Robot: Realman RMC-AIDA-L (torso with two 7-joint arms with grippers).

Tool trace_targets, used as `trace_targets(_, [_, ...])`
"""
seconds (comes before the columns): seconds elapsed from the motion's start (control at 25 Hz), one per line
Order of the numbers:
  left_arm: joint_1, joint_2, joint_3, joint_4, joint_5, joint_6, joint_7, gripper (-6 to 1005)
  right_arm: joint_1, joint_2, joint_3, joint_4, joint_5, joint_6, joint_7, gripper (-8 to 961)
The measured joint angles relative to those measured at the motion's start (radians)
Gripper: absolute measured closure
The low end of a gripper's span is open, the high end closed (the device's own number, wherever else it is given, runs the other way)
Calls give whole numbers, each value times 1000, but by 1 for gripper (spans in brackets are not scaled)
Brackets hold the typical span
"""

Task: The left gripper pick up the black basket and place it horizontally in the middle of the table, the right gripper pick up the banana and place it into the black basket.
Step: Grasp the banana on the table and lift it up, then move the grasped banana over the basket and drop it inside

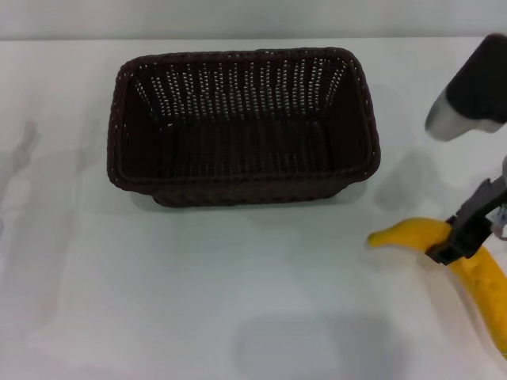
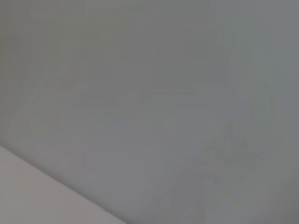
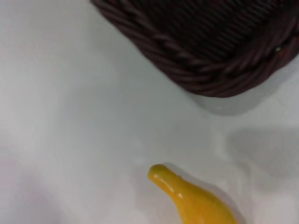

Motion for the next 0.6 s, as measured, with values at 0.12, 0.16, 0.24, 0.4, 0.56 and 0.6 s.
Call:
trace_targets(0.12, [0, 0, 0, 0, 0, 0, -1, 104, -1, -2, 92, -58, 65, 68, -75, 447])
trace_targets(0.16, [0, 0, 0, 0, 0, 0, -1, 104, -1, -3, 113, -88, 48, 74, -78, 444])
trace_targets(0.24, [1, -1, 0, 0, 0, 0, -2, 104, 1, -4, 145, -132, 3, 80, -82, 440])
trace_targets(0.4, [2, -1, 0, -1, 0, -2, -4, 104, 37, -3, 212, -213, -28, 55, -103, 432])
trace_targets(0.56, [3, -1, 0, -3, 0, -10, -5, 104, 109, -4, 230, -232, -30, 1, -108, 423])
trace_targets(0.6, [3, -1, 0, -4, 1, -10, -6, 104, 123, -3, 228, -232, -29, -19, -111, 421])
